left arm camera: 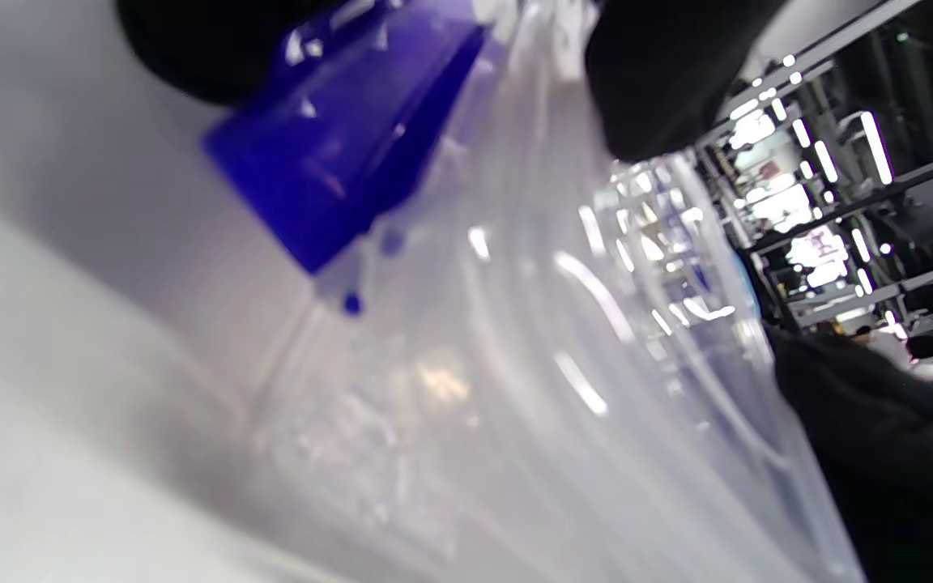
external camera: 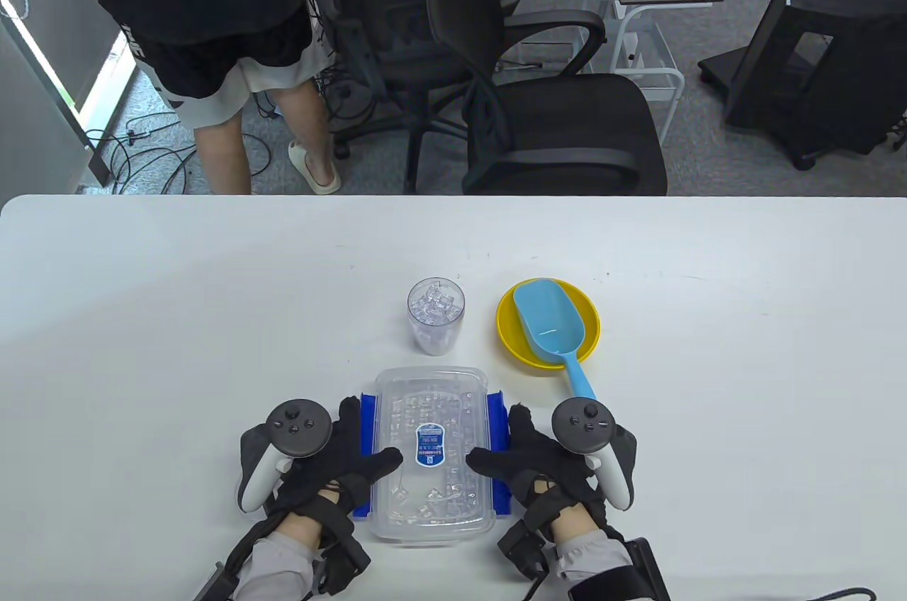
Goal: Shake ice in a plastic shaker with both hands
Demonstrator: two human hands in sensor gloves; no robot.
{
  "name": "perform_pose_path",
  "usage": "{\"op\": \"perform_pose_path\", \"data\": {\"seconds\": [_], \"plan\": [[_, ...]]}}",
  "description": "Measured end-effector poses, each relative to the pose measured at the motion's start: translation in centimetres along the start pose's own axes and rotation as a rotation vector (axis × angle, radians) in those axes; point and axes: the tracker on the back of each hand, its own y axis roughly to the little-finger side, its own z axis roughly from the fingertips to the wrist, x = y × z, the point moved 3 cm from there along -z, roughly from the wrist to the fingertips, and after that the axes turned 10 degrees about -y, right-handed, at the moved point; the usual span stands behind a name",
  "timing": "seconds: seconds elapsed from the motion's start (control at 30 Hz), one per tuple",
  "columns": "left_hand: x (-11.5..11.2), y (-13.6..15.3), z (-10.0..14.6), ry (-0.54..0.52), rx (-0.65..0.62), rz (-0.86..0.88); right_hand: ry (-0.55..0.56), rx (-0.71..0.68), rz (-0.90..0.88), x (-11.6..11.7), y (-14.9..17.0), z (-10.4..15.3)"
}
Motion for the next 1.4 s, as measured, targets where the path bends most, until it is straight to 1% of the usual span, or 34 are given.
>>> {"op": "perform_pose_path", "data": {"seconds": [0.03,0.07,0.1,0.13,0.2,0.3,0.4,0.43,0.47,0.5,0.57,0.7,0.8,1.0,1.1,1.13,1.17,1.23,1.27,1.3,1.37,1.4], "plan": [[-0.3,-0.4,0.0,-0.005,-0.016,-0.002,0.007,-0.018,0.027,0.1,-0.4,0.1],[-0.1,-0.6,0.2,-0.020,0.002,-0.026,0.011,-0.005,0.045,0.2,-0.5,0.2],[0.3,-1.0,0.3,-0.057,-0.017,-0.098,0.033,-0.001,0.082,0.0,-0.7,0.4],[0.5,-1.3,0.5,-0.069,-0.029,-0.166,0.046,-0.009,0.123,-0.1,-0.9,0.5],[0.8,-1.7,0.6,-0.077,-0.027,-0.276,0.075,-0.010,0.200,-0.1,-1.5,0.9],[0.9,-2.3,0.8,-0.087,-0.044,-0.384,0.120,-0.027,0.309,0.1,-2.5,1.3],[0.8,-2.5,0.9,-0.086,-0.050,-0.379,0.128,-0.041,0.350,0.5,-3.0,1.4],[0.8,-2.5,0.8,-0.079,-0.054,-0.357,0.132,-0.051,0.359,0.6,-3.1,1.3],[0.5,-2.7,0.6,-0.051,-0.095,-0.299,0.125,-0.064,0.361,0.6,-3.3,1.2],[0.6,-2.5,0.8,-0.086,-0.055,-0.302,0.130,-0.088,0.365,0.9,-3.4,1.0],[0.6,-2.7,0.9,-0.090,-0.067,-0.338,0.157,-0.076,0.412,0.9,-3.8,1.4],[0.5,-2.6,0.9,-0.079,-0.062,-0.324,0.136,-0.073,0.385,0.8,-3.4,1.3],[0.5,-2.8,1.0,-0.080,-0.061,-0.354,0.134,-0.071,0.381,0.7,-3.4,1.3],[0.6,-4.0,1.4,-0.088,-0.070,-0.477,0.086,-0.065,0.365,0.6,-3.4,0.9],[0.6,-5.3,1.9,-0.108,-0.085,-0.595,0.012,-0.052,0.403,0.3,-3.6,0.5],[1.0,-5.8,2.1,-0.128,-0.094,-0.627,-0.034,-0.059,0.437,0.1,-3.6,0.1],[1.5,-6.2,2.4,-0.158,-0.108,-0.640,-0.043,-0.067,0.439,-0.2,-3.7,0.0],[3.8,-6.9,3.3,-0.261,-0.134,-0.590,-0.027,-0.083,0.408,-1.5,-4.2,-0.2],[5.2,-7.0,3.8,-0.306,-0.143,-0.569,-0.002,-0.101,0.393,-2.4,-4.8,-0.1],[5.9,-7.1,4.0,-0.328,-0.146,-0.564,0.008,-0.105,0.389,-2.7,-5.1,-0.1],[9.0,-6.6,5.0,-0.430,-0.151,-0.555,0.027,-0.109,0.395,-4.2,-6.4,-0.1],[11.1,-5.8,5.5,-0.506,-0.146,-0.544,0.046,-0.113,0.401,-5.2,-7.5,-0.2]]}}
